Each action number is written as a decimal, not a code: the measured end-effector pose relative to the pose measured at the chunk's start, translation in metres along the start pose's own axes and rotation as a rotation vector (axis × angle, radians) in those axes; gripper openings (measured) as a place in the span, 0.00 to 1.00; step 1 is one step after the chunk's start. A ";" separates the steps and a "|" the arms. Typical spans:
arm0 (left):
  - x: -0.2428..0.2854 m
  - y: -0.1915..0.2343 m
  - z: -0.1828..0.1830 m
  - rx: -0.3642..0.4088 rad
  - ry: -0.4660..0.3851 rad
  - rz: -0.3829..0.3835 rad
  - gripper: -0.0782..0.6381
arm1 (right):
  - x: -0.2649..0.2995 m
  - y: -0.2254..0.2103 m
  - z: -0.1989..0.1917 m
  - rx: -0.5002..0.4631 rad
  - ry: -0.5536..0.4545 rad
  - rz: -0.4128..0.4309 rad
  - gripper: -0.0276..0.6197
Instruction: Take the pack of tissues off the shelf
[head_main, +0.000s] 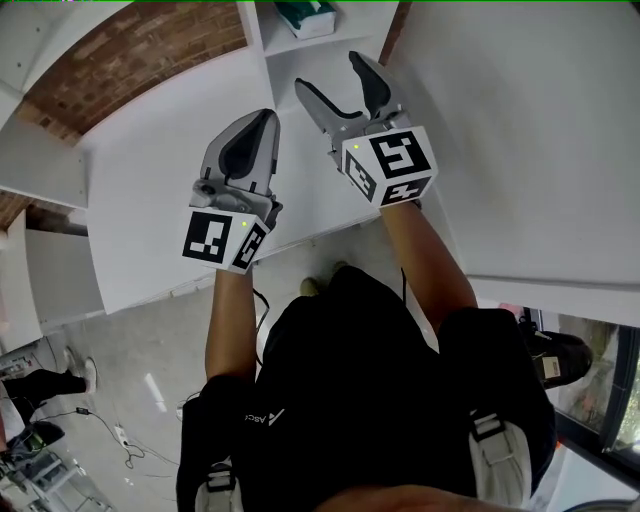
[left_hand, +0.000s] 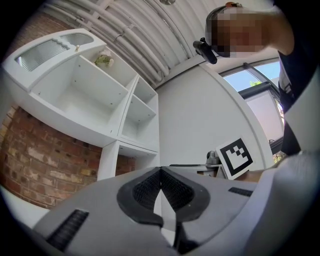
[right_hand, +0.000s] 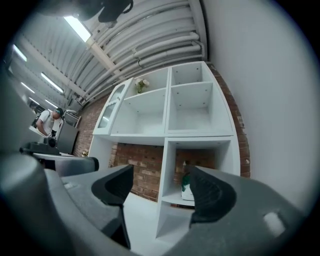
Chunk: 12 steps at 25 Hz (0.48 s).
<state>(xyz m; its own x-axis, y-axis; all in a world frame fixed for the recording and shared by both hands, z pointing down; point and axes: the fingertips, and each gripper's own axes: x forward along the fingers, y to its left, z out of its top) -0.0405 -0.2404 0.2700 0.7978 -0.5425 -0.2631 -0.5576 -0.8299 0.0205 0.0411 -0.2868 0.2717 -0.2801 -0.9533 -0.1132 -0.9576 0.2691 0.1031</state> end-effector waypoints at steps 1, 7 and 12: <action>0.004 0.004 -0.002 -0.002 0.000 0.003 0.11 | 0.008 -0.006 -0.004 0.003 0.009 -0.012 0.58; 0.034 0.029 -0.016 0.007 0.015 0.033 0.11 | 0.059 -0.041 -0.028 0.024 0.053 -0.055 0.69; 0.064 0.046 -0.027 0.016 0.031 0.066 0.11 | 0.098 -0.073 -0.047 0.046 0.085 -0.082 0.74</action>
<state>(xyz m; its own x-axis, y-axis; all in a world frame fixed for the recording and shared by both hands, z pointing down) -0.0091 -0.3166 0.2806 0.7657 -0.6000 -0.2316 -0.6125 -0.7901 0.0218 0.0872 -0.4062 0.2998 -0.1956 -0.9801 -0.0349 -0.9797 0.1937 0.0510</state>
